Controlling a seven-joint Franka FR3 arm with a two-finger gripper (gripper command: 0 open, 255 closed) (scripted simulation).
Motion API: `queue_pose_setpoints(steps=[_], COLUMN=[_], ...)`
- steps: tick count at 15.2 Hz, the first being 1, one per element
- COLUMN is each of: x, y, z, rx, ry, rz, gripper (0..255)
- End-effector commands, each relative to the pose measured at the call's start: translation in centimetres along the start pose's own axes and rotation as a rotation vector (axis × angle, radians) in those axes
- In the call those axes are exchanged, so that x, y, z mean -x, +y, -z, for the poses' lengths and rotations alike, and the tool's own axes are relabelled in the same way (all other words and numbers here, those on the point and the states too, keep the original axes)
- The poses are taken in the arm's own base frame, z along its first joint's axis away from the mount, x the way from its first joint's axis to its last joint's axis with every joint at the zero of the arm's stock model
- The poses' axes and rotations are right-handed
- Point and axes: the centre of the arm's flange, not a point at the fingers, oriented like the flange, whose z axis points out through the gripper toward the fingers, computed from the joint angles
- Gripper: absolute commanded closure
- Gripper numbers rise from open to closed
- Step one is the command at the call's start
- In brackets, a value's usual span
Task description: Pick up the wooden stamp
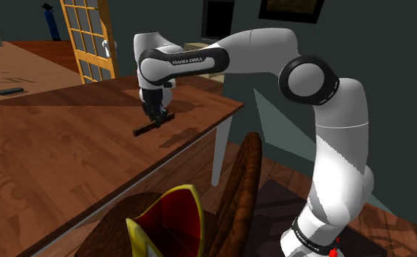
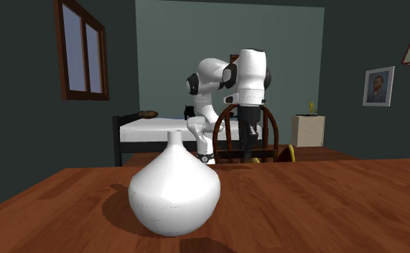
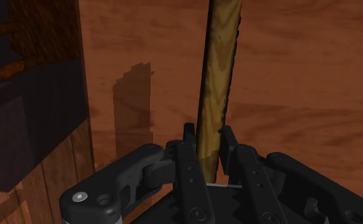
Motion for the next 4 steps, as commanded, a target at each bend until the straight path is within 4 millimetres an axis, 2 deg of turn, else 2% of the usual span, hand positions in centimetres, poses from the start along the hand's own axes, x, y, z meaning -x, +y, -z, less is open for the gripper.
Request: queue_pose_setpoints(steps=[1,4], x=[-0.14,-0.17], y=[-0.03,-0.03], z=[1.03,1.64], rx=[0.000,0.000], ry=[0.000,0.000], rz=[0.000,0.000], gripper=[255,255])
